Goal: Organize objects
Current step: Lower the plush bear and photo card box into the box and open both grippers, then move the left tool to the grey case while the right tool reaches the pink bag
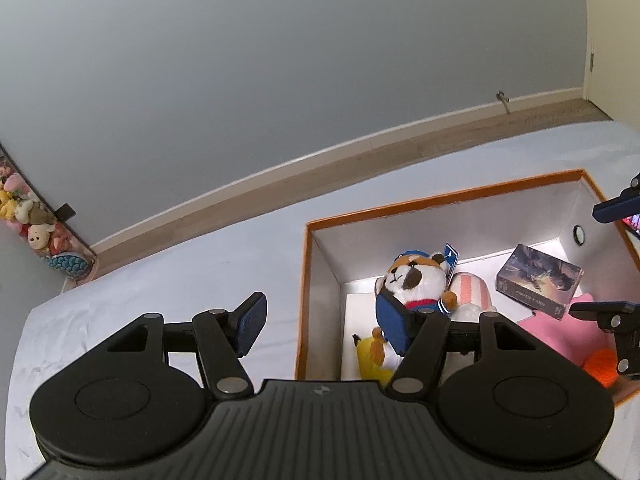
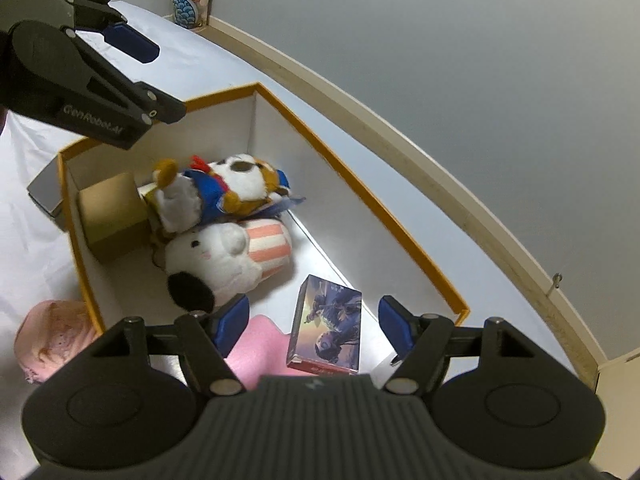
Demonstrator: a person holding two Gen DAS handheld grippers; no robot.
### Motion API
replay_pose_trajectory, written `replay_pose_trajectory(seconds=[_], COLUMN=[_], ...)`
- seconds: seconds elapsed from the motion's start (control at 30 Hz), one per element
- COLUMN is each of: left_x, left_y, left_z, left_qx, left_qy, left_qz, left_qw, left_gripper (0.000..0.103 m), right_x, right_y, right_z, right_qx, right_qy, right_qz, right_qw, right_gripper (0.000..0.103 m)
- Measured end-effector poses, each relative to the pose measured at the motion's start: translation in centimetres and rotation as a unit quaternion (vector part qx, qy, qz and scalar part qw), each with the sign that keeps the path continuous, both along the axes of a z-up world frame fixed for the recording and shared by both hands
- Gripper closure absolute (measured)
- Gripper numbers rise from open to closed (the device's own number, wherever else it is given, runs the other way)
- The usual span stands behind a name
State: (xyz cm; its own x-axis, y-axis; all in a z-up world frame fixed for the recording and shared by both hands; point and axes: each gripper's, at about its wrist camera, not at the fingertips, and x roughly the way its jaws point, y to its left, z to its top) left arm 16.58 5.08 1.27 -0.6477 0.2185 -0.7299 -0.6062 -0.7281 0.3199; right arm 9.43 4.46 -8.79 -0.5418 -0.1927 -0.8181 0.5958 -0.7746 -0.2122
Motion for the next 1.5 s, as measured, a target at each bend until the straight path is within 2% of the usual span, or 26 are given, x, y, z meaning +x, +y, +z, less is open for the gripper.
replay_pose_trajectory(seconds=[0.3,0.67,1.07,1.5], left_x=[1.9,3.8,4.0,3.8], left_y=[-2.8,-9.3,-14.5,-17.1], left_z=[0.8,0.1,-3.7,-8.1], left_qx=[0.017,0.046,0.061,0.075], left_qy=[0.008,-0.012,-0.048,-0.064], left_qz=[0.017,0.070,0.125,0.138], left_qw=[0.9997,0.9964,0.9891,0.9854], left_gripper=[0.029,0.029,0.029,0.029], right_x=[3.8,8.9,13.7,14.2], right_y=[-0.7,-1.7,-2.8,-4.6], right_z=[2.1,2.7,0.1,-4.4], right_qx=[-0.004,-0.021,-0.023,-0.069], right_qy=[0.015,0.020,0.003,-0.036], right_qz=[0.018,0.049,0.089,0.069], right_qw=[1.000,0.998,0.996,0.995], right_gripper=[0.029,0.025,0.024,0.022])
